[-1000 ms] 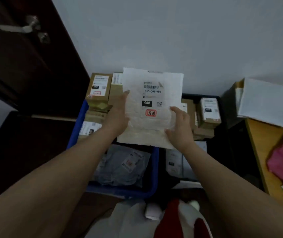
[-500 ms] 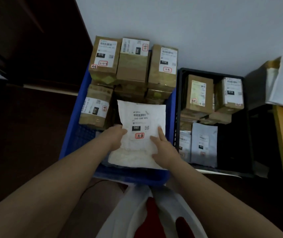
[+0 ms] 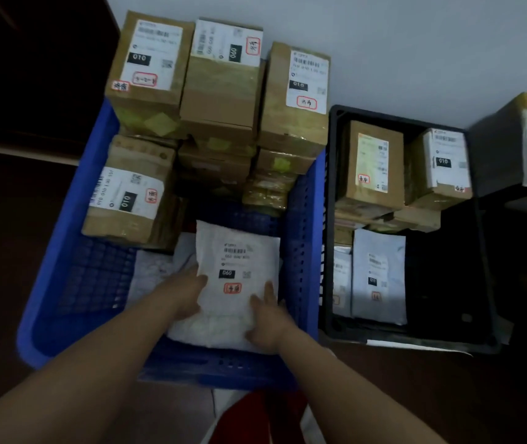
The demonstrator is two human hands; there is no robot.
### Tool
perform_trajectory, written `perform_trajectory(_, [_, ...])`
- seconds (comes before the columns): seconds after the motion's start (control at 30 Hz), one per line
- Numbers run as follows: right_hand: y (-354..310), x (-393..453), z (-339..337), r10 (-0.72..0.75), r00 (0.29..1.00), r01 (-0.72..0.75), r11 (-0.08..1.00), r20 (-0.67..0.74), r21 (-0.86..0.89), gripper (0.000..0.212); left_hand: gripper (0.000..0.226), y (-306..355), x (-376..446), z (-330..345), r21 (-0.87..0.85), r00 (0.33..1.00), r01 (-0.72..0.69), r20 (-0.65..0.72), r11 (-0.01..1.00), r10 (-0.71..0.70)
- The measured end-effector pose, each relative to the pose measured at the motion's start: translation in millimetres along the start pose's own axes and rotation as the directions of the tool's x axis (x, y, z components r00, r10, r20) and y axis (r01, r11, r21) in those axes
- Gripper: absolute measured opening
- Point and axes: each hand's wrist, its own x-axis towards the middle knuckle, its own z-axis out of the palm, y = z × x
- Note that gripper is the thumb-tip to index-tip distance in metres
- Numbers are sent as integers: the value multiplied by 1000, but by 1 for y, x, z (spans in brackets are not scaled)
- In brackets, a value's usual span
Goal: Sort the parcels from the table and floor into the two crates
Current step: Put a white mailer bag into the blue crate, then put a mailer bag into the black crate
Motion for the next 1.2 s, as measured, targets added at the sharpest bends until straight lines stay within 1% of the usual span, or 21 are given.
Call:
perform_trajectory(0.03, [0,4,3,28,999,-27,999,47,-24,74,83,0,1,4,-9,999,35,-5,999,-35])
perform_trajectory(0.1, [-2,7,4,56,994,-53,998,91,-33,69,87,1,3,8,-31,998,59,-2,998,-59])
perform_trajectory(0.13, [-2,5,2,56,995,-54,998,88,-30,68,87,4,1,6,-74,997,82,-11,994,-83])
perform_trajectory(0.2, [-4,-2,-4,44,997,-42,999,56,-33,65,86,10,-6,-5,-12,992,126,-13,992,-126])
perform_trajectory(0.3, [-11,-25,-19,16,1000,-16,1000,-21,-25,58,81,23,-23,-32,17,991,131,-27,991,-131])
perform_trajectory(0.37, [-17,-45,-32,1,997,-2,1000,-78,-19,53,74,37,-37,-50,65,991,128,-59,990,-124])
perform_trajectory(0.43, [-23,-66,-46,-10,990,9,1000,-139,-5,52,64,53,-52,-70,91,988,86,-136,992,-73])
perform_trajectory(0.5, [-26,-89,-62,-13,979,15,1000,-203,8,55,57,71,-68,-89,100,970,37,-244,994,-11])
perform_trajectory(0.57, [-24,-112,-77,-10,962,16,1000,-271,19,57,53,91,-84,-108,116,952,3,-304,993,33])
perform_trajectory(0.7, [-11,-153,-106,9,902,9,999,-432,39,56,50,137,-103,-142,154,931,-54,-350,987,106])
perform_trajectory(0.87, [36,-197,-124,137,817,-77,989,-561,128,56,50,213,-108,-161,238,904,-156,-356,959,236])
perform_trajectory(0.97, [76,-223,-127,237,774,-135,968,-587,213,60,51,269,-107,-160,314,883,-225,-335,923,329])
perform_trajectory(1.1, [142,-258,-129,348,724,-186,930,-596,317,63,52,346,-98,-155,364,860,-307,-290,879,421])
perform_trajectory(1.2, [198,-282,-131,395,652,-199,913,-647,356,64,57,407,-84,-152,376,838,-354,-279,856,469])
